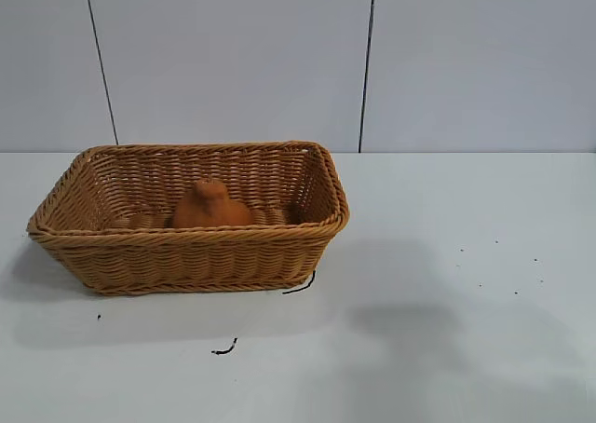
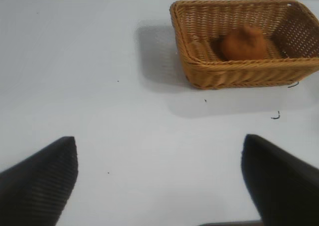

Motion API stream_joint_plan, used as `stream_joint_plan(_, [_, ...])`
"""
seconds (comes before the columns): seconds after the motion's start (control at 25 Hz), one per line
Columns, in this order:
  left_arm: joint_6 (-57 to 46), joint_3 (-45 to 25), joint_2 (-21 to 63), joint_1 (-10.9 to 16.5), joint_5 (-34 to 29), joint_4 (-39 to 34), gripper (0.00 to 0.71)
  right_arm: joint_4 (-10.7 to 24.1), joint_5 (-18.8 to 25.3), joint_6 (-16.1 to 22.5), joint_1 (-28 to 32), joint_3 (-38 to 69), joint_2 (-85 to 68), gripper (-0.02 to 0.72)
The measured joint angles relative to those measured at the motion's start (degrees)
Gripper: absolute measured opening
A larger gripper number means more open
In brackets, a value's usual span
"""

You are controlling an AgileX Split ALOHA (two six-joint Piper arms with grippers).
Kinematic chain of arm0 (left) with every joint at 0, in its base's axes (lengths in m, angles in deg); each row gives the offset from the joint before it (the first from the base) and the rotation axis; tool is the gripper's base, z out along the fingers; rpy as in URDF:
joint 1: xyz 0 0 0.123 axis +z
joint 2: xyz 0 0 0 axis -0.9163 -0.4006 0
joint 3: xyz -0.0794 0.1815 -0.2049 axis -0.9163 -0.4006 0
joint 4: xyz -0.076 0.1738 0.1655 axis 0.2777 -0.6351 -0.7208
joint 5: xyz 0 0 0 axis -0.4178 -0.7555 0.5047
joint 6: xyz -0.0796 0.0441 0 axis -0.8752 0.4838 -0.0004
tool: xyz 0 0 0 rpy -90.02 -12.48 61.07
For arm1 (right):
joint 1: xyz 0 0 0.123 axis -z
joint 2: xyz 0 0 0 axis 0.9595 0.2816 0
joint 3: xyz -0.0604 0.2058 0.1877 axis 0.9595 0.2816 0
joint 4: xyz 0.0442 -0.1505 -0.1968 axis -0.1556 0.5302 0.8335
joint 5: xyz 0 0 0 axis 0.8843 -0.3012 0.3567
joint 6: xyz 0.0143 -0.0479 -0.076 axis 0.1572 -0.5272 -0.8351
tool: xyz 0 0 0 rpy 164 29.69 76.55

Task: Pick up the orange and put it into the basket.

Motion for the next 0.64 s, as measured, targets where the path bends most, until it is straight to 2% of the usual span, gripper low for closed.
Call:
stream_joint_plan(0.12, [0.0,0.0,0.0,0.0,0.0,0.0,0.639,0.0,-1.8,0.0,0.0,1.1,-10.0,0.676])
stream_joint_plan(0.36, [0.0,0.0,0.0,0.0,0.0,0.0,0.639,0.0,-2.0,0.0,0.0,1.1,-24.9,0.676])
stream_joint_plan(0.64, [0.0,0.0,0.0,0.0,0.0,0.0,0.639,0.0,-1.9,0.0,0.0,1.2,-27.6,0.676])
